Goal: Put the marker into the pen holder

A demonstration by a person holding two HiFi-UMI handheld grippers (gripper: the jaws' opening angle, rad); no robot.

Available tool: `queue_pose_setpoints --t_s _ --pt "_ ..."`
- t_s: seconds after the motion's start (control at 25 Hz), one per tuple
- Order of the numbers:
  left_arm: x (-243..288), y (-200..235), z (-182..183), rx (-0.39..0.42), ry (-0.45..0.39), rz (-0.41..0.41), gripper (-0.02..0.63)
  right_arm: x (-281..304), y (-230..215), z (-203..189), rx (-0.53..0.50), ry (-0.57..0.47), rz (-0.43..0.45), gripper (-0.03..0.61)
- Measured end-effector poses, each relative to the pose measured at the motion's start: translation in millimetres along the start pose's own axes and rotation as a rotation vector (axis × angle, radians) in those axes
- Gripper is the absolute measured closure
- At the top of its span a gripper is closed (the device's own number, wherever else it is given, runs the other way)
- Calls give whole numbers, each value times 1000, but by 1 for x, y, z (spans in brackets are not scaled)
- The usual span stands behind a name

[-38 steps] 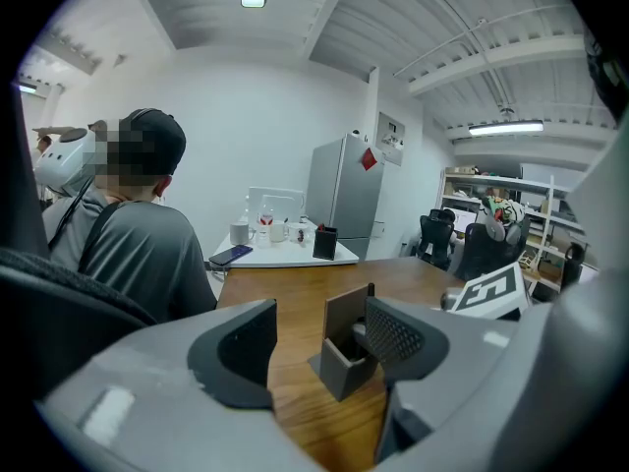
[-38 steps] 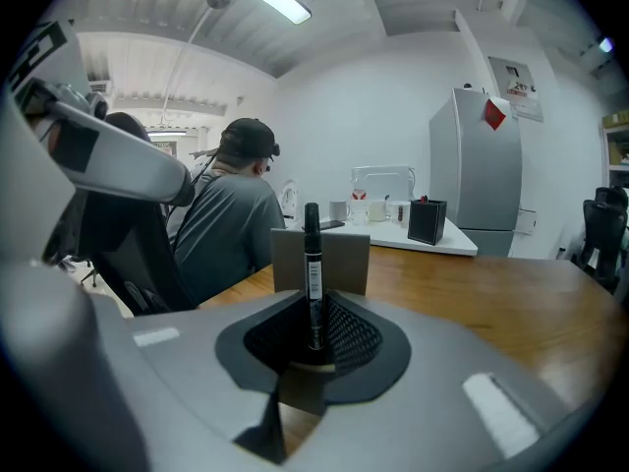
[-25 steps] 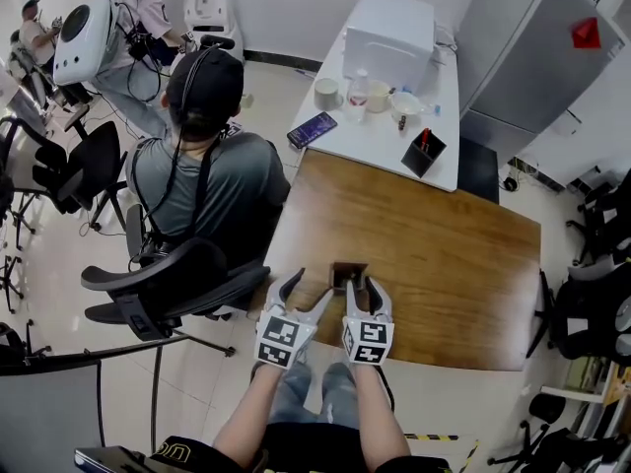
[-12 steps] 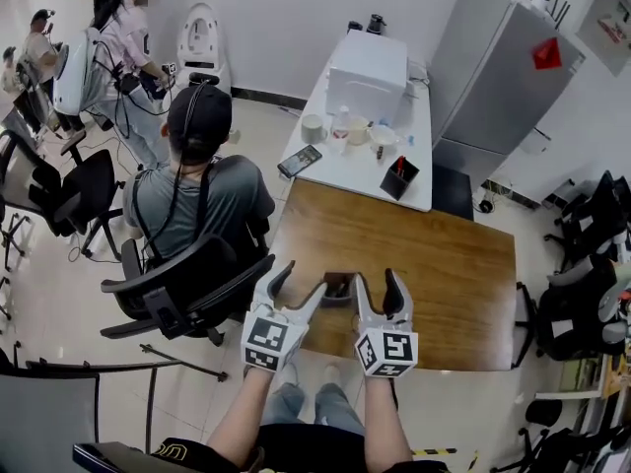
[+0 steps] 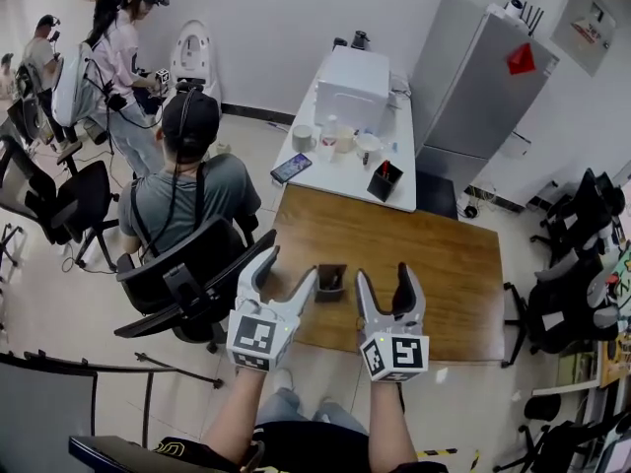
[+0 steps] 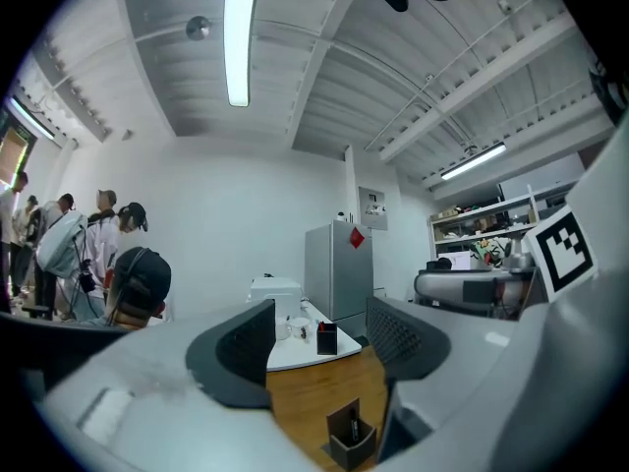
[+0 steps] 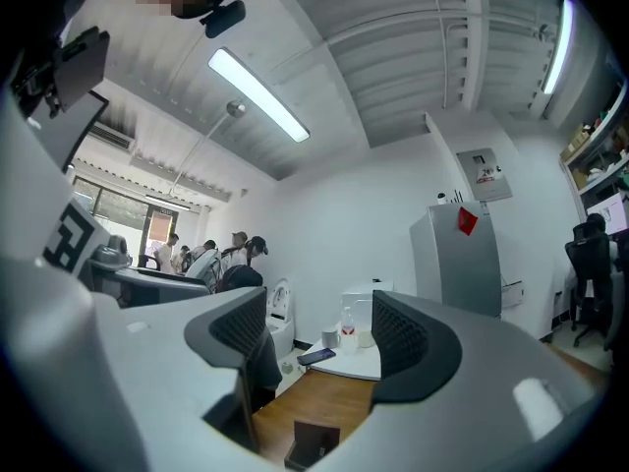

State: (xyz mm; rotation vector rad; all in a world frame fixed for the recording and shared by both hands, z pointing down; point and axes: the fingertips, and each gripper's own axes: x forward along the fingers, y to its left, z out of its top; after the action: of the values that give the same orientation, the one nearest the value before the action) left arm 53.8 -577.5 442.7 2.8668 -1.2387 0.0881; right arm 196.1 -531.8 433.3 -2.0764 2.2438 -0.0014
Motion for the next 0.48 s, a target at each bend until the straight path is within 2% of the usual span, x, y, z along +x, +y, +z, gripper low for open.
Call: queue_pose_setpoints --t_s 0.2,0.48 --pt "-24 -27 10 -6 -16 73 299 -34 -13 12 11 -10 21 230" --pt "-71 -102 11 -16 -29 130 265 -111 -18 20 40 -10 95 201"
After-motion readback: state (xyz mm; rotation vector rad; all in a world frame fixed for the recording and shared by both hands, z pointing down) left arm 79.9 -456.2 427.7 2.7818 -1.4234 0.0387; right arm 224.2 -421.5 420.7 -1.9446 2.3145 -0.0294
